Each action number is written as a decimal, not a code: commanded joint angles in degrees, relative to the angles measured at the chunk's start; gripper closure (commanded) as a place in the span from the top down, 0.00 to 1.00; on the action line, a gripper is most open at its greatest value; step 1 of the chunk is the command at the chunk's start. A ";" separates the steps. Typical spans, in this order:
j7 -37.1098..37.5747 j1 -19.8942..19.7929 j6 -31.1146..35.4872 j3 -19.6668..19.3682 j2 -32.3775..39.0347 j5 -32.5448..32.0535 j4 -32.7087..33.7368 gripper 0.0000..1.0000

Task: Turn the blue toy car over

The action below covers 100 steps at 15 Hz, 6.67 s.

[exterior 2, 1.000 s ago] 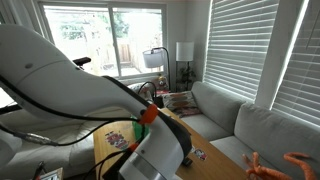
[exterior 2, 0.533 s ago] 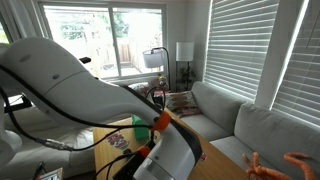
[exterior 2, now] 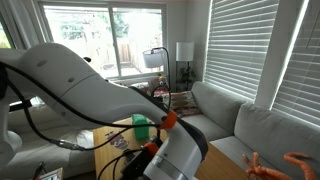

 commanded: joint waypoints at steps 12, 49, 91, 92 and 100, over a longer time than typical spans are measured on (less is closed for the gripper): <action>5.10 0.93 -2.69 1.21 2.15 -0.20 3.65 0.52; 14.88 6.91 10.55 1.43 -2.88 -6.49 -0.43 1.00; 17.13 5.45 11.03 0.71 -8.12 -5.36 -5.56 0.11; 17.45 5.46 10.91 0.65 -8.83 -5.50 -5.63 0.11; 25.37 7.22 16.76 0.18 -19.34 -18.37 -6.91 0.11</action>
